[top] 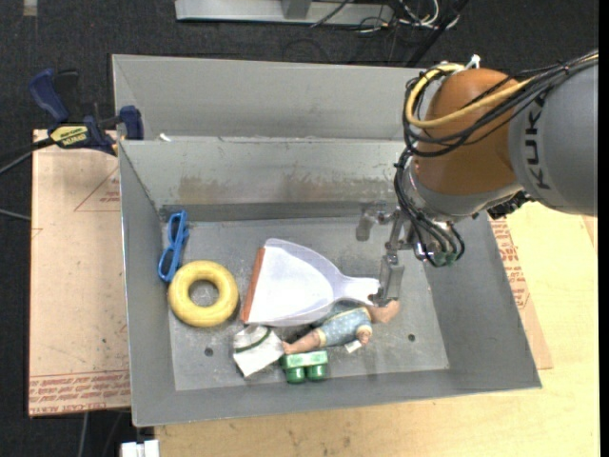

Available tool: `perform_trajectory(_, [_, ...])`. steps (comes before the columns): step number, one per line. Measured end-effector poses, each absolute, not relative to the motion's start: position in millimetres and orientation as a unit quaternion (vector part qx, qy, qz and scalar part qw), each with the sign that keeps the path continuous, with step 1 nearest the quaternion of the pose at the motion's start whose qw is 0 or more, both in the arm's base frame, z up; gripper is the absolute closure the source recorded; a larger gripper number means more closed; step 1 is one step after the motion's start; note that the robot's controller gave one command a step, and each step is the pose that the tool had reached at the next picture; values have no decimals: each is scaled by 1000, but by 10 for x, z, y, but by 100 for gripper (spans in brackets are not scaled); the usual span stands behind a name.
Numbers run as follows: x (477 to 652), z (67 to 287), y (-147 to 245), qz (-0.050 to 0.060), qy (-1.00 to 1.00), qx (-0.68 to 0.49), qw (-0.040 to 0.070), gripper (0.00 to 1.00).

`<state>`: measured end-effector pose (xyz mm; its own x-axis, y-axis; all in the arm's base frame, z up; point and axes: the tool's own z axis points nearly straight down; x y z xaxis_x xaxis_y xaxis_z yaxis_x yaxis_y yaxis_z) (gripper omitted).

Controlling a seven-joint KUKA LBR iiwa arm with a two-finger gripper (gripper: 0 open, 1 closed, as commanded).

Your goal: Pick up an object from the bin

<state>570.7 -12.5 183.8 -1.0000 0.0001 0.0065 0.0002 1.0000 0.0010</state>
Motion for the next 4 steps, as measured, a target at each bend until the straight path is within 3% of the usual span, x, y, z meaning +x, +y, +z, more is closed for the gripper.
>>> perform_trajectory(1, [5723,1883,-125,0,-1000,0,-1,0])
perform_trajectory(2, [5863,1196,-283,-1,-1000,-14,-1,0])
perform_trajectory(3, [5871,1160,-309,-2,-999,-34,2,0])
perform_trajectory(4, [5619,1243,-243,-1,-1000,29,-2,0])
